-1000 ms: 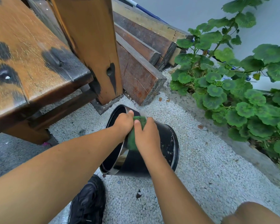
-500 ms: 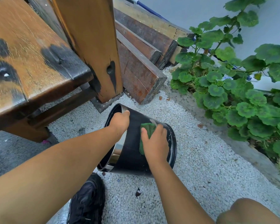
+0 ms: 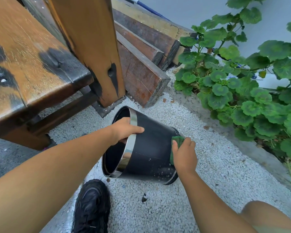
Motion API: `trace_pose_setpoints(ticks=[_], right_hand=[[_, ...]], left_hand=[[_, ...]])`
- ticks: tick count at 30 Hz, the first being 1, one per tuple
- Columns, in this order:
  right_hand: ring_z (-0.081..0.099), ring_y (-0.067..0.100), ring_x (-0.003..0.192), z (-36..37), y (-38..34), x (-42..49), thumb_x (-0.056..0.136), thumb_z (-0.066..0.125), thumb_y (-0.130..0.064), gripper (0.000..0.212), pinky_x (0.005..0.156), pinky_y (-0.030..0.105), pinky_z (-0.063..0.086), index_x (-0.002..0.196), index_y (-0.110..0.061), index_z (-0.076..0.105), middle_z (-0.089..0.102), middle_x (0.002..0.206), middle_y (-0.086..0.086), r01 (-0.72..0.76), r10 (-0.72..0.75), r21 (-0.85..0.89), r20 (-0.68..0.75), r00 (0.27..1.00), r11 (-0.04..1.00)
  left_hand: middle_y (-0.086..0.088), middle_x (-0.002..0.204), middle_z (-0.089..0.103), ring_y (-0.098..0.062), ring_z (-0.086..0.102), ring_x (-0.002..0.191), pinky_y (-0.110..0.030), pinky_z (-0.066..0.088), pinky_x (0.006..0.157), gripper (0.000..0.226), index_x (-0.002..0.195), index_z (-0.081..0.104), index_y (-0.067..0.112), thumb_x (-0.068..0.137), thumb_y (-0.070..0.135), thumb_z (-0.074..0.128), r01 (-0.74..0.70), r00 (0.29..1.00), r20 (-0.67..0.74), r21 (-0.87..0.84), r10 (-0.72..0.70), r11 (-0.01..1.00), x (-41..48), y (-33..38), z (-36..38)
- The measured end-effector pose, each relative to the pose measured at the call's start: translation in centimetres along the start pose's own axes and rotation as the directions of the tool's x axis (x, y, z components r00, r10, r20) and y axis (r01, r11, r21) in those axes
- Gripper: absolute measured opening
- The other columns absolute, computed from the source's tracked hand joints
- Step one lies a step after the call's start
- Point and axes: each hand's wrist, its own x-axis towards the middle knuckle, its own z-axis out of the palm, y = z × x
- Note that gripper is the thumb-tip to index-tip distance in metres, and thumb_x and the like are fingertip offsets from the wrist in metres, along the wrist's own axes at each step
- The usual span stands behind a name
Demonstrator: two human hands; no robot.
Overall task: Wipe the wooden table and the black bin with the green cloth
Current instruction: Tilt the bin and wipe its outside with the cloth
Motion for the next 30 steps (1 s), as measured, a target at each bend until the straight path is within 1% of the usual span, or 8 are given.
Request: trace_pose_setpoints(ticks=[4, 8, 11, 13, 16, 21, 25, 30], right_hand=[[0.062, 0.031, 0.084, 0.1, 1.4, 0.5, 0.101, 0.044, -0.048, 0.045, 0.058, 0.037, 0.046, 0.119, -0.007, 0.046, 0.052, 0.113, 0.012, -0.038, 0.038, 0.006, 0.013, 0.999, 0.999], [0.060, 0.030, 0.082, -0.6, 1.6, 1.0, 0.101, 0.048, -0.045, 0.041, 0.059, 0.036, 0.045, 0.115, -0.006, 0.047, 0.053, 0.112, 0.014, -0.035, 0.034, 0.038, 0.017, 0.999, 0.999], [0.061, 0.029, 0.091, -1.8, 0.8, 1.1, 0.101, 0.049, -0.045, 0.041, 0.066, 0.038, 0.050, 0.117, -0.007, 0.049, 0.057, 0.119, 0.011, -0.044, 0.048, 0.190, -0.017, 0.999, 0.981], [0.060, 0.022, 0.098, -2.8, -0.5, 0.5, 0.101, 0.051, -0.044, 0.038, 0.072, 0.035, 0.050, 0.121, -0.012, 0.051, 0.057, 0.126, 0.004, -0.017, 0.027, 0.336, -0.026, 0.999, 0.942], [0.057, 0.014, 0.096, -4.0, -3.7, -1.3, 0.100, 0.053, -0.044, 0.034, 0.066, 0.024, 0.046, 0.123, -0.019, 0.052, 0.056, 0.118, -0.005, 0.028, -0.034, 0.439, 0.005, 0.999, 0.898], [0.052, -0.002, 0.088, -5.5, -8.6, -4.5, 0.098, 0.055, -0.047, 0.025, 0.070, 0.022, 0.042, 0.115, -0.031, 0.048, 0.051, 0.111, -0.014, 0.139, -0.155, 0.558, -0.020, 0.988, 0.818], [0.053, 0.014, 0.086, -5.7, -11.0, -5.3, 0.093, 0.057, -0.055, 0.038, 0.069, 0.035, 0.048, 0.113, -0.025, 0.045, 0.046, 0.108, -0.007, 0.197, -0.213, 0.390, -0.001, 0.977, 0.900], [0.057, 0.021, 0.091, -4.4, -10.5, -4.8, 0.090, 0.054, -0.060, 0.047, 0.061, 0.035, 0.049, 0.118, -0.023, 0.043, 0.045, 0.107, -0.003, 0.240, -0.233, 0.240, -0.058, 0.971, 0.941]], left_hand=[[-0.003, 0.093, 0.071, -0.020, 0.068, 0.079, -0.039, 0.061, 0.073, 0.036, 0.116, 0.061, 0.008, 0.088, 0.029, 0.072, 0.109, 0.950, 0.286, 0.065, -0.123, 0.992, -1.2, -0.8, -0.1], [-0.003, 0.098, 0.050, -0.014, 0.048, 0.074, -0.027, 0.049, 0.063, 0.068, 0.136, 0.039, 0.003, 0.091, 0.048, 0.063, 0.073, 0.994, 0.074, 0.104, -0.081, 0.992, -1.7, -1.0, 1.1], [0.001, 0.070, 0.031, -0.014, 0.031, 0.059, -0.028, 0.041, 0.060, 0.040, 0.093, 0.042, 0.012, 0.092, 0.047, 0.062, 0.020, 1.000, 0.016, 0.083, -0.022, 0.996, -1.3, -0.9, 1.5], [0.001, 0.066, 0.023, -0.015, 0.023, 0.055, -0.027, 0.034, 0.052, 0.044, 0.076, 0.029, 0.017, 0.094, 0.042, 0.061, 0.007, 1.000, -0.009, 0.039, -0.006, 0.999, -1.3, -0.5, 1.7], [0.001, 0.065, 0.020, -0.015, 0.021, 0.054, -0.025, 0.028, 0.046, 0.046, 0.074, 0.023, 0.017, 0.098, 0.040, 0.055, 0.000, 0.998, -0.064, 0.014, 0.001, 1.000, -1.0, 0.3, 2.0], [0.001, 0.059, 0.023, -0.014, 0.025, 0.047, -0.021, 0.026, 0.037, 0.045, 0.069, 0.026, 0.018, 0.100, 0.038, 0.051, -0.016, 0.989, -0.150, -0.051, 0.008, 0.999, 0.3, 1.4, 1.7], [-0.009, 0.066, 0.052, -0.018, 0.051, 0.048, -0.022, 0.038, 0.043, 0.031, 0.079, 0.056, 0.006, 0.099, 0.030, 0.052, -0.008, 0.991, -0.132, -0.210, -0.020, 0.978, 0.3, 2.6, 2.5], [-0.012, 0.081, 0.053, -0.024, 0.052, 0.070, -0.032, 0.041, 0.061, 0.033, 0.089, 0.056, 0.006, 0.092, 0.038, 0.055, 0.015, 0.985, -0.165, -0.223, -0.053, 0.975, 1.2, 2.7, 1.8]])
